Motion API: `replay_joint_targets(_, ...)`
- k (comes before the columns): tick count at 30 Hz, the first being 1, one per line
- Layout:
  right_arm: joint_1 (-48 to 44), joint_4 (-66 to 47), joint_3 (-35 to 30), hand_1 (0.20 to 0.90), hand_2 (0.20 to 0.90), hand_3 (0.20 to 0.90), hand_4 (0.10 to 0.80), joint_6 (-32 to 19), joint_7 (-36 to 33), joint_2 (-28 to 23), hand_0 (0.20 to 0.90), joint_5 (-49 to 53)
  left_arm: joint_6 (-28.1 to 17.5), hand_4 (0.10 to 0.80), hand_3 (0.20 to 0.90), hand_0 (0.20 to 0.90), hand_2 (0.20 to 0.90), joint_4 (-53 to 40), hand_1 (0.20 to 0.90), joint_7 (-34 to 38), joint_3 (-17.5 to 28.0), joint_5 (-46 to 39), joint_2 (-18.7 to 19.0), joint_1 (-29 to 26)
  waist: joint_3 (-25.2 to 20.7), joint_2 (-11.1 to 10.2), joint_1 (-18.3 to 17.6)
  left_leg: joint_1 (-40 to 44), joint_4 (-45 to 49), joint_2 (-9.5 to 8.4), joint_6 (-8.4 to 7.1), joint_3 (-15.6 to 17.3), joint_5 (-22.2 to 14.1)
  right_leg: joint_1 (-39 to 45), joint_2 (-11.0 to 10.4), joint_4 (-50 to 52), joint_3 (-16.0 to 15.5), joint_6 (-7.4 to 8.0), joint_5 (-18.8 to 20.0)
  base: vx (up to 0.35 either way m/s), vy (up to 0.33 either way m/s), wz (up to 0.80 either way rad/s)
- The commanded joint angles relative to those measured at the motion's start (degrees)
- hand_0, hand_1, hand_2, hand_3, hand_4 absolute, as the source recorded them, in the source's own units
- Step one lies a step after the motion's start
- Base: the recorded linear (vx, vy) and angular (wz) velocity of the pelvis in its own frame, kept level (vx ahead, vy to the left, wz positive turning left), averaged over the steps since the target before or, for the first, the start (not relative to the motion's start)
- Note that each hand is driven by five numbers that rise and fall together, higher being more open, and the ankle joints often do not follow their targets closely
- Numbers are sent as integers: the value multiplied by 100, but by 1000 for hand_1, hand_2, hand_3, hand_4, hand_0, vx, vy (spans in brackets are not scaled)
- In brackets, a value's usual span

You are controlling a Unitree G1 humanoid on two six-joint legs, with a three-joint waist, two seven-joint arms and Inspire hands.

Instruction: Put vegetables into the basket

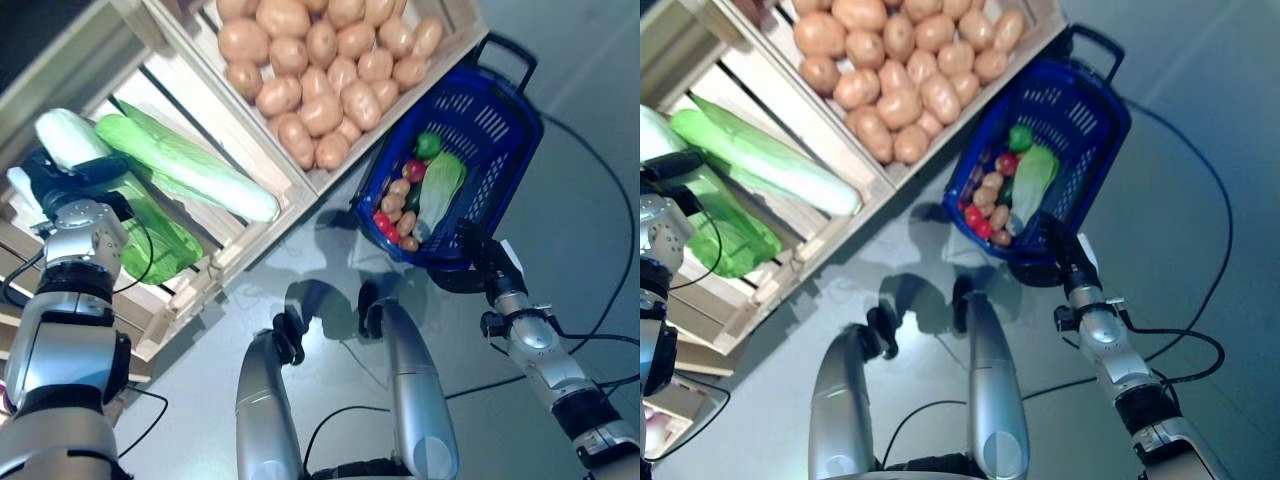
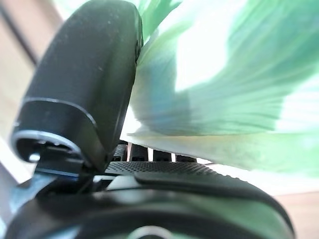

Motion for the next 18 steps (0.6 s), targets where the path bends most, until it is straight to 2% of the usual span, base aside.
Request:
replay_joint_targets(1,44,-527,-183,900,900,900,800,-641,-175,-53,900,275,-956,400,300,300,300,-637,300,-26,127,181,498,-41,-29,185,-24,780,-517,-221,248,427,-234,1168,-307,-464,-145,115,-425,7,-106,-10)
replay_joint_targets(4,118,-512,-134,900,900,900,800,-753,-101,106,900,265,-1216,400,300,300,300,-923,300,-264,314,26,358,448,-101,223,52,1191,-679,-323,272,344,-212,1617,-355,-532,-235,91,-492,7,-118,-2)
replay_joint_targets(9,267,-537,-72,900,900,900,800,-918,-157,368,900,187,-1550,400,300,300,300,-1629,300,-489,572,199,44,1398,-474,294,239,1820,-975,-488,358,167,-203,2325,-422,-718,-394,40,-607,17,-146,7)
replay_joint_targets(13,386,-576,-107,900,900,900,800,-1088,-111,572,900,273,-1689,400,300,300,300,-2073,300,-628,674,1120,-80,2125,-802,328,405,2343,-1284,-588,375,42,-171,2964,-426,-1013,-545,24,-649,33,-150,16)
replay_joint_targets(15,429,-655,-123,900,900,900,800,-1118,-167,628,900,346,-1707,400,300,300,300,-2252,300,-722,724,1184,-106,2349,-899,343,458,2556,-1450,-619,368,18,-134,3218,-409,-1195,-609,26,-624,56,-142,4)
replay_joint_targets(17,616,-815,-166,900,900,900,800,-1199,-154,843,900,329,-1917,400,300,300,300,-2648,300,-907,871,1332,-268,2863,-1162,384,557,3011,-1945,-688,358,6,39,3736,-372,-1694,-755,42,-532,78,-157,10)
replay_joint_targets(18,630,-837,-172,900,900,900,800,-1195,-135,849,900,338,-1932,400,300,300,300,-2691,300,-930,890,1335,-279,2907,-1181,388,562,3059,-2002,-694,355,4,64,3793,-366,-1757,-771,43,-516,92,-137,13)
